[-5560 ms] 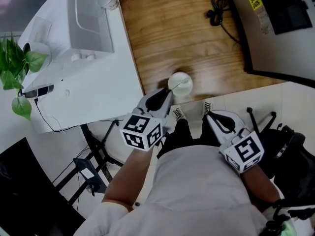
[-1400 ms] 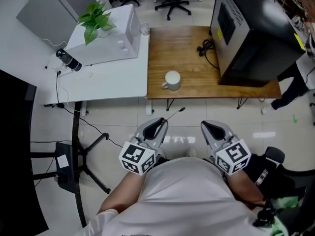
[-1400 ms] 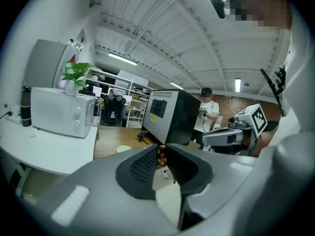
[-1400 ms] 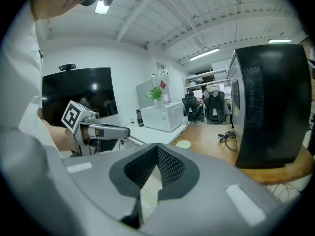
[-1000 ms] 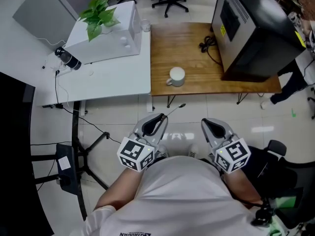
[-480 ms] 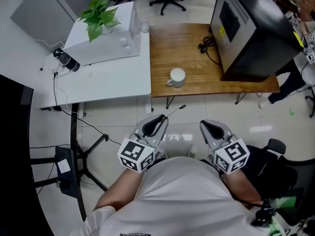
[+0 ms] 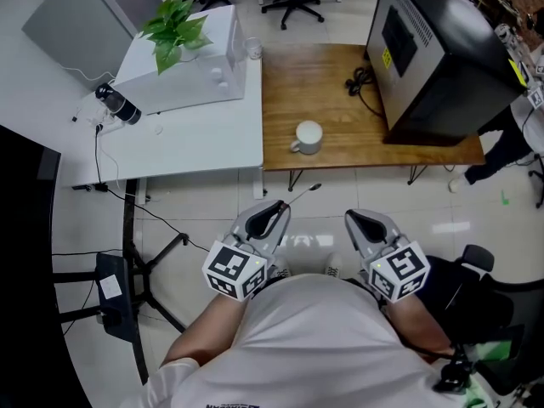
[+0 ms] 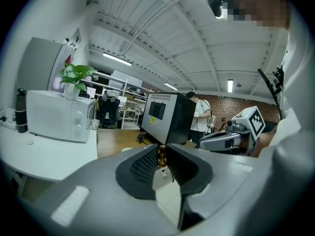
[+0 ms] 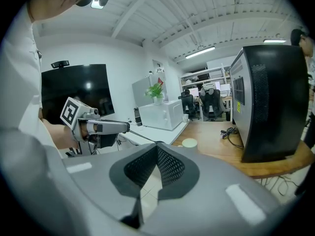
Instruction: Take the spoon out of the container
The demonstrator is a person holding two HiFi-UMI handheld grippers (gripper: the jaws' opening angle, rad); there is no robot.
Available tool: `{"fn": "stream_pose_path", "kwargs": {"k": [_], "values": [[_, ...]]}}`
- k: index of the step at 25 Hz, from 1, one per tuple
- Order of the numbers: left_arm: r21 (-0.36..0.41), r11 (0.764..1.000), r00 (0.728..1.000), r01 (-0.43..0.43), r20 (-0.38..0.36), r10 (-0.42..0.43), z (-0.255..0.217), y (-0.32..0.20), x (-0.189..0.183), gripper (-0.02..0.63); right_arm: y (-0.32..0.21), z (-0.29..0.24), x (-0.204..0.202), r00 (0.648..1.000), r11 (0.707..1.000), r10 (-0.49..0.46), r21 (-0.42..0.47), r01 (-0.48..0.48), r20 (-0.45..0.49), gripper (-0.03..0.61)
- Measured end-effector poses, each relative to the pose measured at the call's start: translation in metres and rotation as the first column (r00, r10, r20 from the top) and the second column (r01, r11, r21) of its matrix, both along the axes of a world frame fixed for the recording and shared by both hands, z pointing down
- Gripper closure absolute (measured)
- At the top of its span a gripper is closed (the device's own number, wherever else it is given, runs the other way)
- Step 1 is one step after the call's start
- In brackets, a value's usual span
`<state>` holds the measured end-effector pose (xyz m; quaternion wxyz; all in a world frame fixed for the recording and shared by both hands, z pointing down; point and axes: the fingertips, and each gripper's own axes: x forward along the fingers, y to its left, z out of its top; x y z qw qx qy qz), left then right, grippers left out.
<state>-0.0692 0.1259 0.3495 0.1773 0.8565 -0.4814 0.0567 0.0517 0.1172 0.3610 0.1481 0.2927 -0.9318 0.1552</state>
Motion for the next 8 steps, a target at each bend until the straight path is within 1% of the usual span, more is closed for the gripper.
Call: {"fn": "stream_pose_path", "kwargs": {"k": [8], "values": [[-0.003,1.0,1.0,0.003,-0.005,-0.003,-0.0007,-0.0004,0.0005,0.558,0.0011,0.0015,0.0002,1.0,1.0,-0.003,-0.006,0.003,-0.002,0.572]]}}
